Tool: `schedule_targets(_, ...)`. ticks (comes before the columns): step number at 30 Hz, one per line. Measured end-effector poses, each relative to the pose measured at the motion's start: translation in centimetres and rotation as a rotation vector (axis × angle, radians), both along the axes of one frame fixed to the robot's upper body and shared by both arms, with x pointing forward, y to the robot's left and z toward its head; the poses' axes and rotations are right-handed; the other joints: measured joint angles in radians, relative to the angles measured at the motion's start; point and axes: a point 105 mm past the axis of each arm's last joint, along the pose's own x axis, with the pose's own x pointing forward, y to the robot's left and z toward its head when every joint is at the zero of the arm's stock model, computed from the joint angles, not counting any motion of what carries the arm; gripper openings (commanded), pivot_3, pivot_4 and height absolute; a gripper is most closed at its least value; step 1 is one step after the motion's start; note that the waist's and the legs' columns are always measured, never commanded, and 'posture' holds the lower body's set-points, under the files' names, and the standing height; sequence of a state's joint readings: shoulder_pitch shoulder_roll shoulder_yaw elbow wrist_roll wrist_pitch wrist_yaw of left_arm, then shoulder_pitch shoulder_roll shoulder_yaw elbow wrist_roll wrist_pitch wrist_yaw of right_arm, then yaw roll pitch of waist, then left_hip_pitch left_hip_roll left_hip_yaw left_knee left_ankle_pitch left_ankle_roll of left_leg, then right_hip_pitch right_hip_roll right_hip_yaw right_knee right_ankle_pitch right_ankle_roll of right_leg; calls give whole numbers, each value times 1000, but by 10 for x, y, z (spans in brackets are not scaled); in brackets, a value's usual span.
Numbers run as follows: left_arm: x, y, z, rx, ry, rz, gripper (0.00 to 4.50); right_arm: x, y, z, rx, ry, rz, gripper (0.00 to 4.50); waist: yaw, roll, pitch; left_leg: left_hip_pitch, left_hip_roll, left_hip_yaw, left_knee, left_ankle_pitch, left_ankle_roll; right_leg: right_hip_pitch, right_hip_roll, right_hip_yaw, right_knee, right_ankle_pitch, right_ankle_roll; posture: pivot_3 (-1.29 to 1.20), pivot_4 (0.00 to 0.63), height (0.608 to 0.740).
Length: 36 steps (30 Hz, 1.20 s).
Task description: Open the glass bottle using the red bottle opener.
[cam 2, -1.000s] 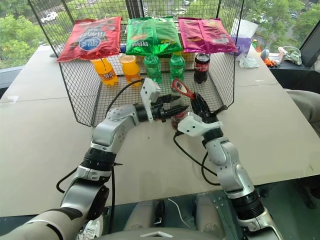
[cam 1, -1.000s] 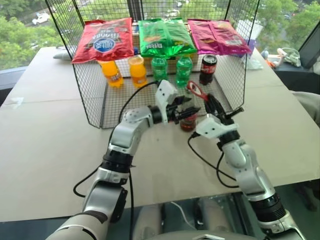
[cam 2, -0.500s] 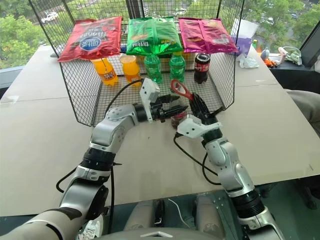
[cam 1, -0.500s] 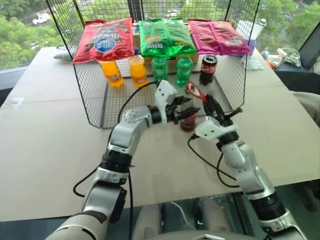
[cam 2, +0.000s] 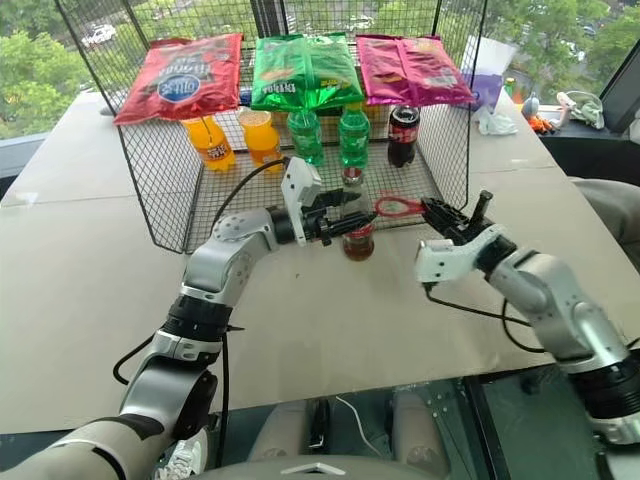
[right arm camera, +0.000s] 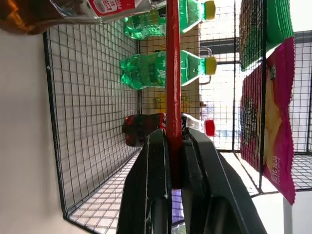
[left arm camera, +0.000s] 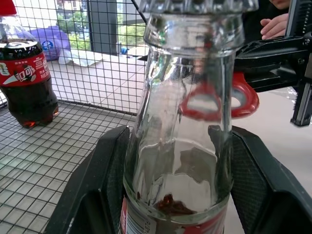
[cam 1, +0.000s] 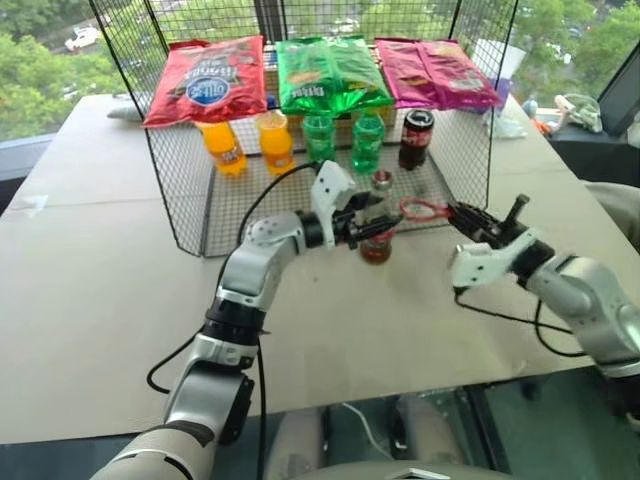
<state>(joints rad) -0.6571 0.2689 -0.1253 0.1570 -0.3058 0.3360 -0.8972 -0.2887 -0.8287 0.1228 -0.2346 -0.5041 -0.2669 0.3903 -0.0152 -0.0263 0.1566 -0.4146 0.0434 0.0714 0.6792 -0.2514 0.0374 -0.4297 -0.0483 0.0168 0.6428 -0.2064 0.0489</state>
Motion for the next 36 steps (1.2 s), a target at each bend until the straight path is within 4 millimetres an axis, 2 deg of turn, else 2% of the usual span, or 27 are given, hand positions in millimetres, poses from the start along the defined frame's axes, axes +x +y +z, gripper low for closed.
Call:
schedule_targets(3, 1, 0, 0, -3, 0, -1, 2289, 6, 8, 26, 224, -15, -9, 0, 1, 0, 0, 0, 1, -1, 0, 0, 0, 0, 1, -1, 0, 0, 1, 0, 150, 740)
schedule_targets(6, 0, -2, 0, -10, -1, -2, 2289, 8, 28, 26, 441, 0, -12, 0, 5, 0, 0, -1, 1, -1, 0, 0, 0, 0, 1, -1, 0, 1, 1, 0, 150, 740)
schedule_targets(9, 0, -3, 0, -14, 0, -1, 2289, 6, 53, 25, 574, -8, -18, 0, 7, 0, 0, -2, 1, 0, 1, 0, 0, -1, 0, 0, 0, 1, 1, 0, 150, 740)
schedule_targets(14, 1, -1, 0, -12, 3, 3, 2289, 3, 69, 23, 581, -58, -37, 0, 5, 0, 0, -2, 0, 0, 2, 0, 0, -1, 0, -1, 0, 0, 1, 0, 150, 740)
schedule_targets(16, 1, -1, 0, -13, 4, 3, 2289, 3, 74, 12, 552, -62, -41, 0, 4, 0, 0, -2, 0, -1, 2, 0, 0, -1, 0, -1, 1, 0, 0, 0, 150, 740)
schedule_targets(23, 2, 1, 0, -10, 12, 10, 2289, -1, 71, -7, 543, -94, -65, 0, 3, 0, 0, -1, 0, 0, 2, 0, 0, 0, 0, -1, 1, 0, 0, 0, 150, 740)
schedule_targets(24, 2, 2, 0, -11, 15, 12, 2289, -2, 70, -14, 540, -86, -74, 0, 3, 0, -1, 0, 1, -1, 2, 0, 0, 0, 0, -1, 1, 0, 0, 0, 150, 740)
schedule_targets(36, 5, 6, 0, -17, 31, 39, 2289, 5, 84, -19, 578, -148, -84, 0, 1, 0, -1, 0, 1, 0, 2, 0, 0, 1, 0, 0, 1, -1, -2, 0, 150, 740)
